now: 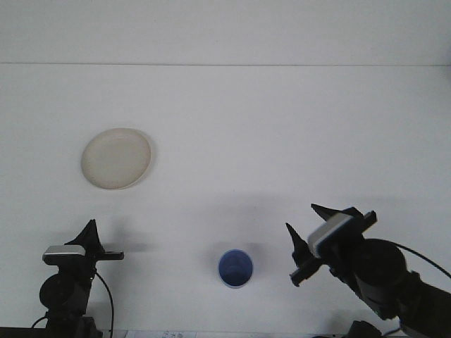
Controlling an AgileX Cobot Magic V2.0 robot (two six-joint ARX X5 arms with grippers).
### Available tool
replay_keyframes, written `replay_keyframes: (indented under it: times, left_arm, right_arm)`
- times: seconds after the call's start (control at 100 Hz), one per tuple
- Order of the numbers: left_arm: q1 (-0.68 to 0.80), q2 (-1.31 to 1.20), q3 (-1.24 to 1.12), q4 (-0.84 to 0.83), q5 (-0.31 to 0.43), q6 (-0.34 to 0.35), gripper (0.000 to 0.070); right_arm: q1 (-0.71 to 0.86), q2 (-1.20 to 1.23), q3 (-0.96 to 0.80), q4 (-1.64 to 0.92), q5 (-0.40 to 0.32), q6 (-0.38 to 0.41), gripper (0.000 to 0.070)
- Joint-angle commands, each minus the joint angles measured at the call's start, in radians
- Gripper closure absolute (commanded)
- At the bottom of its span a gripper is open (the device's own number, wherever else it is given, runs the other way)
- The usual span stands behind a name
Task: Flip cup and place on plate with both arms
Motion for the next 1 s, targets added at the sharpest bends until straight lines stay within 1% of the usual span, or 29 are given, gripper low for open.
replay_keyframes:
  times: [0.0, 0.1, 0.18, 0.26, 0.33, 0.39, 0.47, 0.51, 0.64, 0.71, 0.76, 0.79, 0.82, 0.89, 0.94, 0.99]
  left_arm:
    - [0.000, -0.002, -0.019, 0.011, -0.005, -0.009, 0.0685]
    - [0.000, -0.002, -0.019, 0.012, -0.005, -0.029, 0.0685]
    - [0.000, -0.002, -0.019, 0.013, -0.005, -0.100, 0.0685]
    - [0.000, -0.002, -0.019, 0.025, -0.005, -0.164, 0.0685]
    - [0.000, -0.002, -0.019, 0.042, -0.005, -0.216, 0.0685]
    - [0.000, -0.002, -0.019, 0.058, -0.005, -0.283, 0.0685]
    - [0.000, -0.002, -0.010, 0.076, -0.003, -0.344, 0.0685]
    - [0.000, -0.001, 0.007, 0.074, 0.012, -0.360, 0.0685]
    - [-0.001, 0.040, 0.134, 0.029, 0.108, -0.384, 0.0685]
    - [-0.003, 0.101, 0.238, -0.019, 0.159, -0.382, 0.0683]
    - [-0.007, 0.160, 0.320, -0.068, 0.206, -0.366, 0.0678]
    - [-0.010, 0.202, 0.371, -0.101, 0.241, -0.342, 0.0662]
    - [-0.013, 0.246, 0.424, -0.140, 0.283, -0.311, 0.0622]
    - [-0.025, 0.355, 0.544, -0.239, 0.384, -0.247, 0.0493]
    - [-0.040, 0.435, 0.627, -0.316, 0.455, -0.206, 0.0387]
    - [-0.061, 0.513, 0.704, -0.396, 0.513, -0.172, 0.0294]
  right_arm:
    - [0.011, -0.110, -0.129, 0.088, 0.004, 0.015, 0.0275]
    - [0.011, -0.270, -0.292, 0.170, 0.004, 0.015, 0.0275]
    - [0.011, -0.370, -0.373, 0.183, 0.004, 0.016, 0.0275]
    - [0.011, -0.442, -0.417, 0.182, 0.004, 0.018, 0.0275]
    - [0.011, -0.481, -0.431, 0.181, 0.004, 0.017, 0.0275]
    - [0.011, -0.500, -0.433, 0.181, 0.006, 0.014, 0.0275]
    - [0.011, -0.505, -0.433, 0.182, 0.032, 0.012, 0.0275]
    - [0.010, -0.505, -0.433, 0.180, 0.040, 0.011, 0.0275]
    - [0.010, -0.504, -0.433, 0.177, 0.042, 0.011, 0.0275]
    - [0.010, -0.504, -0.433, 0.172, 0.049, 0.007, 0.0275]
    - [0.010, -0.504, -0.433, 0.166, 0.051, -0.006, 0.0275]
    - [0.010, -0.504, -0.433, 0.162, 0.053, -0.012, 0.0275]
    - [0.010, -0.504, -0.433, 0.159, 0.054, -0.015, 0.0275]
    - [0.010, -0.504, -0.434, 0.159, 0.056, -0.018, 0.0275]
    - [0.010, -0.504, -0.434, 0.159, 0.056, -0.018, 0.0275]
    - [0.010, -0.504, -0.435, 0.159, 0.056, -0.024, 0.0275]
